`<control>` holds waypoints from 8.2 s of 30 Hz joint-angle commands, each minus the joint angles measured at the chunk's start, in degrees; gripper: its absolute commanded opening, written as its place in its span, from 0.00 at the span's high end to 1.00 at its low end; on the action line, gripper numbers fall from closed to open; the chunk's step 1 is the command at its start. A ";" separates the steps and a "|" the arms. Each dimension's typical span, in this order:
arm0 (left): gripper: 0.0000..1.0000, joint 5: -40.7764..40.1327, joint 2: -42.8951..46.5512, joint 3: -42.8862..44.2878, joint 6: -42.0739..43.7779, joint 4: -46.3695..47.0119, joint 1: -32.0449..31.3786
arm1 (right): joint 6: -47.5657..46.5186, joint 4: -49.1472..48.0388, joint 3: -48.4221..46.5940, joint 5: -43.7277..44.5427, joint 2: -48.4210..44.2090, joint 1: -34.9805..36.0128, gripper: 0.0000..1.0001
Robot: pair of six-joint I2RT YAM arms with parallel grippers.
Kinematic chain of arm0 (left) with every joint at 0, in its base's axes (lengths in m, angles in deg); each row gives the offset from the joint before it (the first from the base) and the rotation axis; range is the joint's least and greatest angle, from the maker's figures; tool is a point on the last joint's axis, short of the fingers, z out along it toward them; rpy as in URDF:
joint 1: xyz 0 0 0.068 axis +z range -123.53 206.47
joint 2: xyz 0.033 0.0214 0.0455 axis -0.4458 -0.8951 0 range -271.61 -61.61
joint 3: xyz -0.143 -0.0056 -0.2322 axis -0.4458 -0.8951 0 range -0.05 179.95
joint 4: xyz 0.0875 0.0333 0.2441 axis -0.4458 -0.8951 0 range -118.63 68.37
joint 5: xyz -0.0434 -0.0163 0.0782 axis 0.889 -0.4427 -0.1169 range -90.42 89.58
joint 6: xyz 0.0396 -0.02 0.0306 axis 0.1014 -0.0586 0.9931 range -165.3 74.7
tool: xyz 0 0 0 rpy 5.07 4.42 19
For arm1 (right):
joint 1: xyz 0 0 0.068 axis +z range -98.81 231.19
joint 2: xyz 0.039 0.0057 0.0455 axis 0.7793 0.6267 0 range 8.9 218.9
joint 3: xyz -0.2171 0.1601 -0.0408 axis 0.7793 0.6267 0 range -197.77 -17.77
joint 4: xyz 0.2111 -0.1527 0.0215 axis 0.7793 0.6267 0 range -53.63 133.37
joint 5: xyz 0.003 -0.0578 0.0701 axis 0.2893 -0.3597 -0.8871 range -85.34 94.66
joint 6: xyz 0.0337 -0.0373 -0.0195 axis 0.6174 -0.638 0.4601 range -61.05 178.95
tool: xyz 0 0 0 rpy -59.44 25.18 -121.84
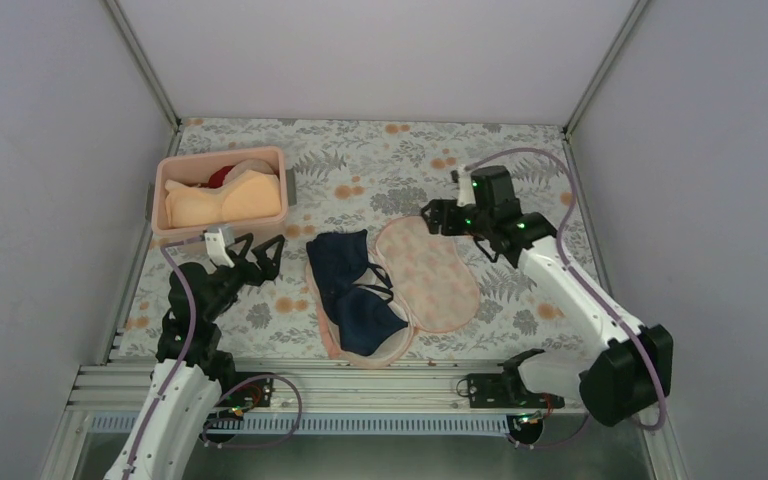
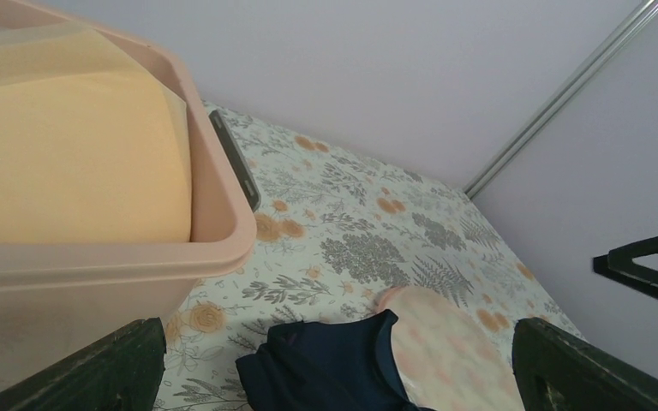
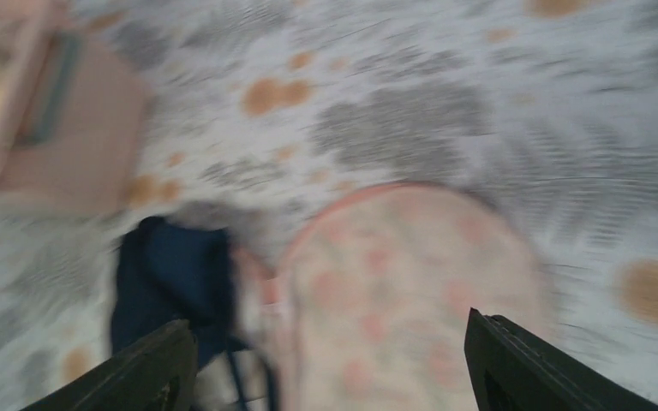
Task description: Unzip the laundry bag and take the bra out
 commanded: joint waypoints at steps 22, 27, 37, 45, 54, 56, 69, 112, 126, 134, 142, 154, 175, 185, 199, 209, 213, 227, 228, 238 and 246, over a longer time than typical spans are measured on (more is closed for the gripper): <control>0.18 2.52 -32.31 17.36 2.64 -15.01 -18.86 | 21.95 -6.99 19.93 -24.57 1.85 23.11 0.45; 0.18 2.45 -38.65 17.24 1.85 -14.10 -20.44 | 25.19 -13.63 26.38 -32.92 0.83 25.30 0.47; 0.17 1.99 -43.20 14.91 1.98 -9.22 -20.43 | 21.36 -12.42 27.45 -28.04 5.74 23.36 0.43; 0.17 0.98 -43.76 15.00 2.83 -8.96 -20.30 | 8.76 -10.73 18.67 -16.49 12.34 13.44 0.39; 0.16 -0.32 -42.19 14.00 2.65 -9.80 -19.35 | -6.19 -8.02 4.88 -15.89 23.37 7.76 0.33; 0.16 -0.62 -41.92 13.99 2.56 -10.30 -18.95 | -7.38 -7.57 2.74 -16.91 22.55 7.34 0.32; 0.06 -5.13 -39.62 14.68 4.12 -16.13 -9.84 | 0.37 -7.74 11.14 -22.97 14.02 5.66 0.23; 0.98 6.01 -40.54 11.14 -3.84 -1.67 -8.19 | -0.11 -7.74 9.81 -27.19 14.77 5.14 0.96; 0.98 9.91 -27.54 23.17 3.29 -9.34 -2.31 | -3.85 0.70 -7.49 -27.45 12.95 5.00 0.96; 0.98 3.24 -20.92 28.41 6.04 -14.07 9.36 | -5.29 -0.22 -30.53 -30.64 25.80 8.01 0.96; 0.98 -14.50 -19.60 33.28 13.05 -18.55 15.70 | -6.94 -0.66 -61.20 -30.74 48.25 15.93 0.96; 0.98 -25.91 -20.29 38.25 23.32 -12.81 20.28 | -0.39 -17.62 -75.12 -32.92 56.96 19.82 0.97; 0.98 -22.89 -26.11 22.10 31.74 -2.55 26.60 | 5.52 -18.13 -75.37 -34.41 72.56 21.14 0.97; 0.98 -24.59 -27.03 15.06 36.58 2.51 26.74 | 6.45 -15.43 -75.81 -32.92 74.69 20.62 0.97; 0.00 -28.59 -26.90 21.67 41.15 3.59 26.74 | -2.65 -11.83 -74.60 -12.46 63.99 20.14 0.19; 0.00 -28.79 -25.93 27.06 42.43 -1.60 26.83 | -5.79 -3.19 -63.14 -9.78 52.08 10.95 0.00; 0.00 -18.57 -25.50 31.42 42.51 -6.46 26.32 | -5.19 -5.79 -42.14 -7.22 40.59 1.10 0.00; 0.12 3.29 -29.45 30.94 18.89 -28.87 -1.05 | -15.74 -2.32 -24.45 -14.95 49.15 -16.61 0.08; 0.12 3.45 -30.20 30.30 18.22 -29.07 -2.85 | -16.11 -2.23 -24.50 -15.85 50.21 -16.58 0.08; 0.12 5.63 -38.43 15.88 5.15 -23.70 -9.20 | -19.09 -2.07 -22.82 -21.09 53.29 -13.60 0.23; 0.09 3.83 -43.60 10.50 1.97 -17.90 -9.16 | -21.29 -1.60 -21.83 -20.00 53.82 -11.99 0.53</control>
